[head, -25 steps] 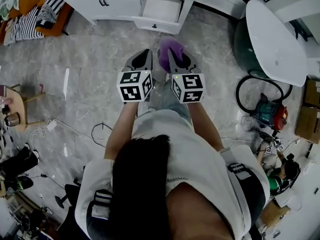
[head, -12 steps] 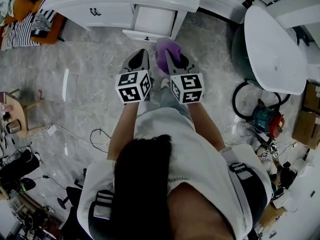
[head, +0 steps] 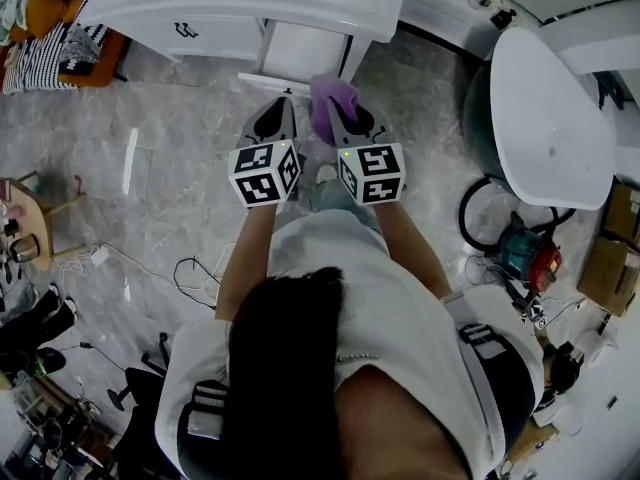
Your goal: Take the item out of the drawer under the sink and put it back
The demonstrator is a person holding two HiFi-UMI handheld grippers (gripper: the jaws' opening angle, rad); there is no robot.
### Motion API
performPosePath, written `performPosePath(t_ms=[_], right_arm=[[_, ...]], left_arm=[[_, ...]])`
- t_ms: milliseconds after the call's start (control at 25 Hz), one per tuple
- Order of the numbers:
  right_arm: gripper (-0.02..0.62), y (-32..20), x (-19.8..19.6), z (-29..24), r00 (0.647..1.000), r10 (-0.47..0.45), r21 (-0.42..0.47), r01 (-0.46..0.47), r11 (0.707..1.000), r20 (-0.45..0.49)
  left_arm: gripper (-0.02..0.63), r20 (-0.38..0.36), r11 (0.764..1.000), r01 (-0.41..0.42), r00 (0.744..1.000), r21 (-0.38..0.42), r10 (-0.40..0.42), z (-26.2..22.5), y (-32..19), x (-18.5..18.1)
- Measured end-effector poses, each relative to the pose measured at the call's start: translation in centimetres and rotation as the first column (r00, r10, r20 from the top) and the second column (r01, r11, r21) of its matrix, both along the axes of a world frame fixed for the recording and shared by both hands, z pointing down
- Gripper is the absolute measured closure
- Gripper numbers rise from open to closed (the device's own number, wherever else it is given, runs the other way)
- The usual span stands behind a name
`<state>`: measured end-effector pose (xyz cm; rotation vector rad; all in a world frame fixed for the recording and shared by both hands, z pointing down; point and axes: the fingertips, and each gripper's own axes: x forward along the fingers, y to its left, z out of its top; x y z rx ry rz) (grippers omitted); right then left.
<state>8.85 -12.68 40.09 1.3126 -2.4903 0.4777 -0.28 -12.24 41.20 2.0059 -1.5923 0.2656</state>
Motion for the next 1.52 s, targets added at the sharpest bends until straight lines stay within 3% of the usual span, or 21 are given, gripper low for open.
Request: performPosePath(t_ms=[520, 920, 1520], right_arm=[[0.537, -4.5, 0.4, 0.6, 1.0, -0.026, 0.008, 0.026, 1.0, -0.005], [0.537, -6.8, 0.3, 2.1, 0.998, -0.002, 0.002, 0.002, 1.0, -0.063], [0.537, -12.8, -1.9, 8.3, 0.972, 0.001, -0.064, -0.017, 0.998, -0.234]], left_arm=[[0.601, 0.025, 0.999, 0.036, 0.999, -0.01, -0.035, 0.5, -2.7, 0.1], [0.601, 0.021, 0.999, 0.043, 0.999, -0.026, -0.042, 1.3, -3.9, -1.0], [0.601, 0.011, 0.997, 0.008, 1.0, -0.073, -0.007, 3.5, -9.2, -3.5]])
